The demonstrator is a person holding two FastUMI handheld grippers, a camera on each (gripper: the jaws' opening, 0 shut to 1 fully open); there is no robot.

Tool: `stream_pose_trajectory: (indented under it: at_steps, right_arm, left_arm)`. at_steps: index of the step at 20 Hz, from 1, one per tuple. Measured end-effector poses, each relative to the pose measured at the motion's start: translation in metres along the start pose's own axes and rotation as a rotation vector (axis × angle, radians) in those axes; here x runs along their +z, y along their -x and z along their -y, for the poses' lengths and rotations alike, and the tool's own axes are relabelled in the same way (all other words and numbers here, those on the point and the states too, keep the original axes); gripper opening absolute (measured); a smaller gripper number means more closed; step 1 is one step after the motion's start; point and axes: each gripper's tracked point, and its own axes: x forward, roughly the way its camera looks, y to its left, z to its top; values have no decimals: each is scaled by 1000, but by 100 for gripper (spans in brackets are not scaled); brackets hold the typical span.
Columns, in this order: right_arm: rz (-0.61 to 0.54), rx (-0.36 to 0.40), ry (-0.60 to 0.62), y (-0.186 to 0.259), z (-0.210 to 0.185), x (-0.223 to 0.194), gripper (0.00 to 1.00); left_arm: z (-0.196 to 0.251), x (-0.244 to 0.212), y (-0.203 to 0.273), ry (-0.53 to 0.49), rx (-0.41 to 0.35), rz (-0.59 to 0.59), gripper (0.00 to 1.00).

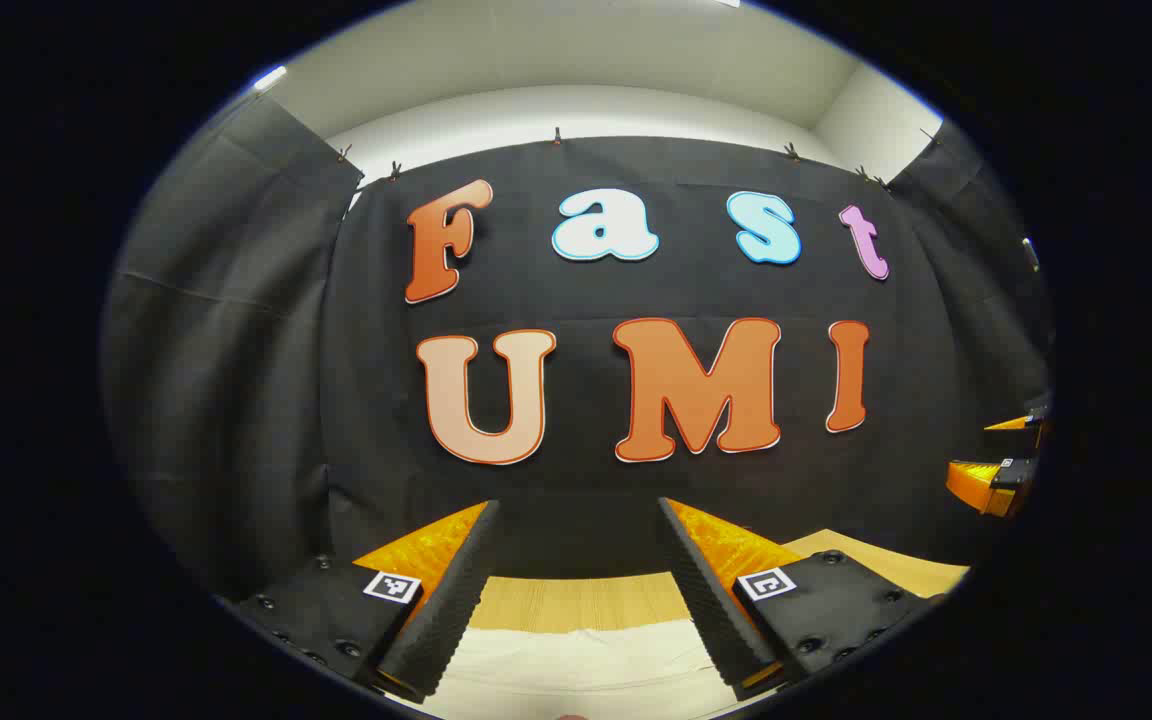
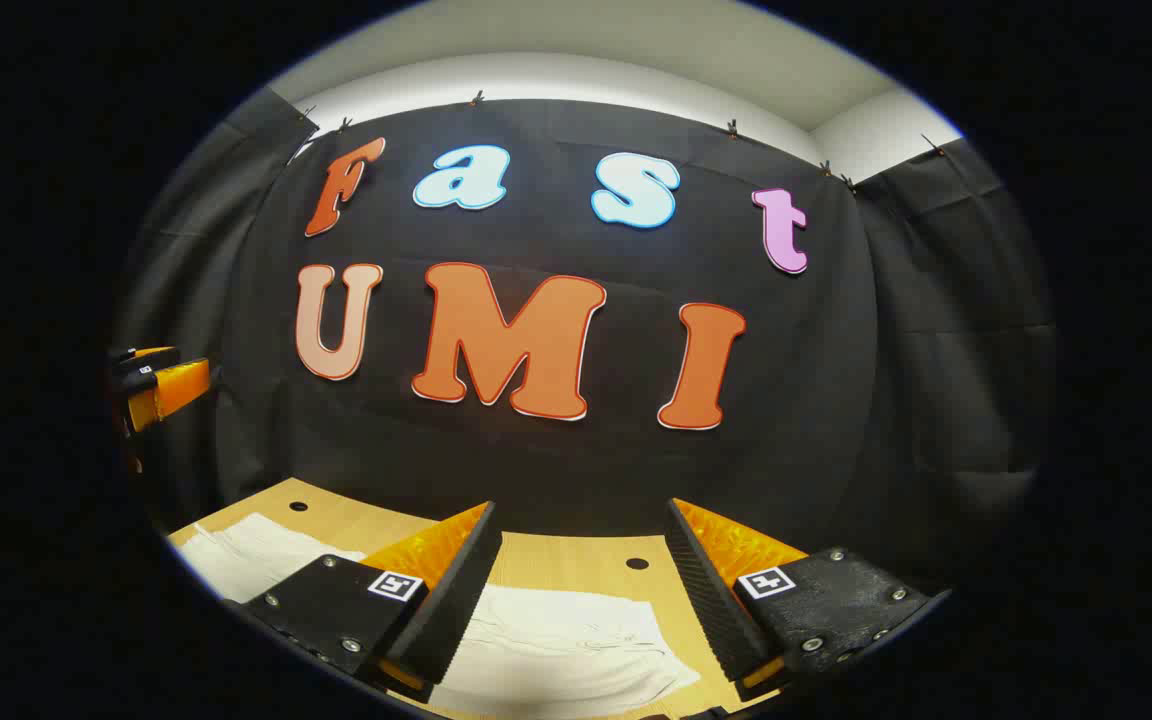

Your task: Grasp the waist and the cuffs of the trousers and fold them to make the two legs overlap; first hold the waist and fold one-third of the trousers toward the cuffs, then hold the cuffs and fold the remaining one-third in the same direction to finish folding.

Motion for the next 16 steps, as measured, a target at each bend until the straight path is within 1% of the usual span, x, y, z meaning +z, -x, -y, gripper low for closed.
stream_pose_trajectory:
  at_steps: [3, 8, 11, 15, 16]
  right_arm:
    - [6, -17, -8, 1, 7, -2, 99]
    - [-27, -31, -30, -3, 12, -13, 99]
    - [-109, -43, -27, -3, 17, -39, 99]
    - [-182, -73, -59, 0, 24, -60, 99]
    - [-197, -79, -68, 2, 25, -66, 99]
  left_arm:
    - [4, -1, 2, -9, -8, 3, 100]
    - [-2, -18, 4, 0, -9, -36, 100]
    - [-13, -36, 4, 18, -2, -90, 99]
    - [-29, -54, 9, 16, 12, -133, 100]
    - [-34, -62, 12, 25, 16, -151, 97]
